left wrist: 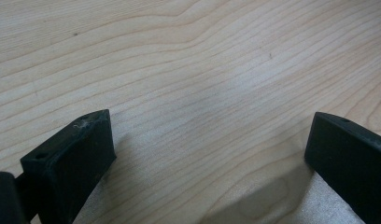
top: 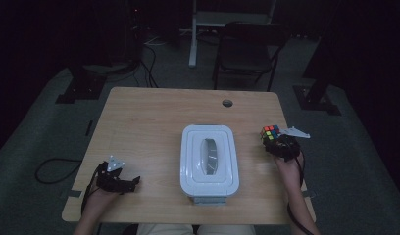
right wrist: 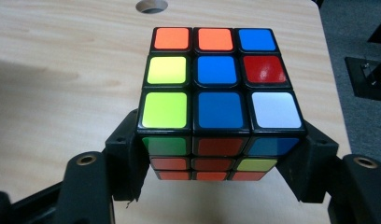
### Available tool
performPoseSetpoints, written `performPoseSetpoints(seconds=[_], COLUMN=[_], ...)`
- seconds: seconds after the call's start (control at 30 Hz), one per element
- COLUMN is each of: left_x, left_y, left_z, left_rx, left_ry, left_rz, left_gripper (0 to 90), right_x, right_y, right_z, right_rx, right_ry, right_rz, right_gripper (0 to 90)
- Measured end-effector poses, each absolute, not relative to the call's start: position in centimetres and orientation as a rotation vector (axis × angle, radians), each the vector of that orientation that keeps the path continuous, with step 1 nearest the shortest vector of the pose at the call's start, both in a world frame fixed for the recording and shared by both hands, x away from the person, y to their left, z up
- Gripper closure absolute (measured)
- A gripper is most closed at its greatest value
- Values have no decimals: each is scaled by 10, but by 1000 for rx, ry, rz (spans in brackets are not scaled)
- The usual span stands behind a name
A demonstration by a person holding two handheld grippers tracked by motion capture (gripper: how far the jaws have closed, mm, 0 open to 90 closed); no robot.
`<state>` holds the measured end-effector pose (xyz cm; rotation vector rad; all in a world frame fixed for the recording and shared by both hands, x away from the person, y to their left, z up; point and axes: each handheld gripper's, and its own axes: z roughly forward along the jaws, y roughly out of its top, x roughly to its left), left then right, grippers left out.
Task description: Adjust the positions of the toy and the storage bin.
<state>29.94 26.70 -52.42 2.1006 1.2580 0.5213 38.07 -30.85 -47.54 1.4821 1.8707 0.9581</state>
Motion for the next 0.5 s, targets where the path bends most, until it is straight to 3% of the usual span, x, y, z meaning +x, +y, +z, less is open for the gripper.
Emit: performPoseSetpoints(seconds=[0.5], left_x=[299], left_y=[267], left_z=[-524], left_rx=[2102], left_ry=[1257], left_rz=[521], left_gripper=[21], right_x=[312], right_y=[-328], right_z=[-486], right_rx=[1490], right_ry=[1876], right_rz=[944], right_gripper=[339])
